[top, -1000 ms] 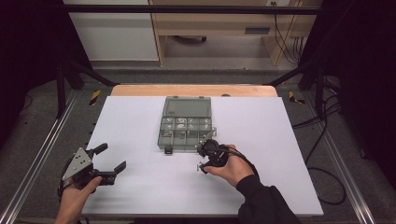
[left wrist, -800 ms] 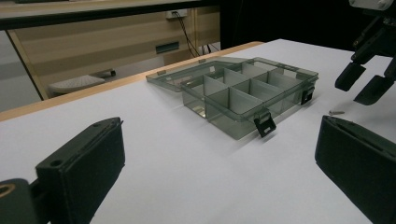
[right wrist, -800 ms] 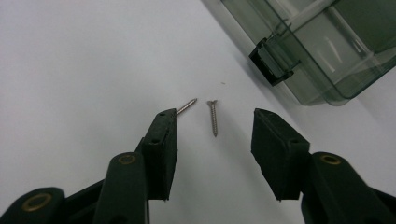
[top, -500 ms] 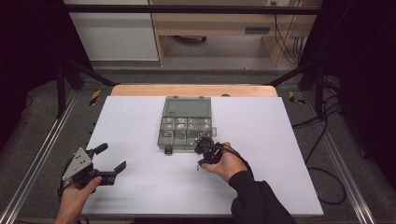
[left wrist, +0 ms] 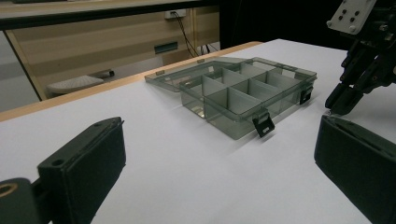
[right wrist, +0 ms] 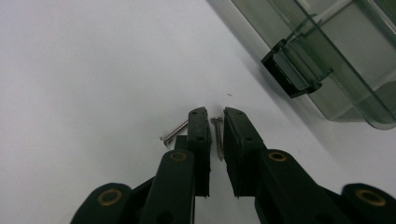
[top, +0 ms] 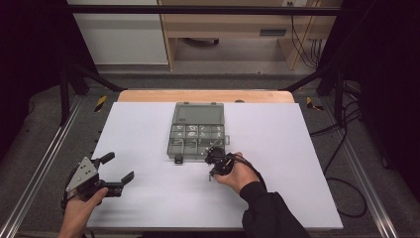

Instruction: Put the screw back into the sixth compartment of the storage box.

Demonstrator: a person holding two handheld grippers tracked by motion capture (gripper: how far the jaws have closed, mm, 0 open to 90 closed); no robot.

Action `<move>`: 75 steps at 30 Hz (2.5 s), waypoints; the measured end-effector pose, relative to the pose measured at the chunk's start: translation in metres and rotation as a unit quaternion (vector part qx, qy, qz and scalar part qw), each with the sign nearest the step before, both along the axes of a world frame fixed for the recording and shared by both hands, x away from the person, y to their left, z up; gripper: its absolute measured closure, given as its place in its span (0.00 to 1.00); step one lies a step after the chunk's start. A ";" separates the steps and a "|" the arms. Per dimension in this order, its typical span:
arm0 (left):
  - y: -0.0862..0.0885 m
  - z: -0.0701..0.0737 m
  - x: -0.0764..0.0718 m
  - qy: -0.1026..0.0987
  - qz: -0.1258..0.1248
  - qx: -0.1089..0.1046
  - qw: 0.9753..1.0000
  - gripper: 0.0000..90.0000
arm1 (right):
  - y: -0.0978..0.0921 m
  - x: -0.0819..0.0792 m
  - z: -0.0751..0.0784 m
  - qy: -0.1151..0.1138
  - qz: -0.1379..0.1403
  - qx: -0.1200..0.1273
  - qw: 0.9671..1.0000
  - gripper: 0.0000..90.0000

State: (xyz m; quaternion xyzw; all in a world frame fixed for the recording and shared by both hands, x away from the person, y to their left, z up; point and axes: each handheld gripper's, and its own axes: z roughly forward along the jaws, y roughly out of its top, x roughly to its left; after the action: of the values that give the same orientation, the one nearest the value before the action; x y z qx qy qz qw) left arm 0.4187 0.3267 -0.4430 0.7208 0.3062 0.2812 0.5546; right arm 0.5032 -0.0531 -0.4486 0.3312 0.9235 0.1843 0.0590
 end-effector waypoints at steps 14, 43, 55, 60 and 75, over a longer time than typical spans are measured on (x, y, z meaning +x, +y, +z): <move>0.002 0.001 0.000 0.002 -0.003 -0.023 1.000 0.02 | -0.005 0.000 -0.004 0.001 -0.007 0.018 1.000 0.97; 0.003 0.002 -0.001 -0.001 -0.002 -0.022 1.000 0.03 | -0.007 0.000 0.023 -0.120 -0.039 0.165 0.978 0.98; 0.003 0.002 -0.001 -0.002 -0.004 -0.023 1.000 0.03 | 0.009 0.007 0.032 -0.150 -0.031 0.181 0.971 0.98; 0.003 0.002 -0.001 -0.002 -0.004 -0.024 1.000 0.03 | 0.015 0.013 0.032 -0.159 -0.034 0.186 0.969 0.98; 0.002 0.002 -0.001 -0.004 -0.008 -0.025 1.000 0.02 | 0.027 0.025 0.032 -0.167 -0.049 0.197 0.965 0.97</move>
State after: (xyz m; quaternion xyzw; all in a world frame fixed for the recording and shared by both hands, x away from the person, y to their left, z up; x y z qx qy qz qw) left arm 0.4176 0.3291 -0.4410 0.7078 0.3058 0.2717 0.5759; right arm 0.5279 -0.0260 -0.4164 0.3454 0.8289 0.4119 0.1547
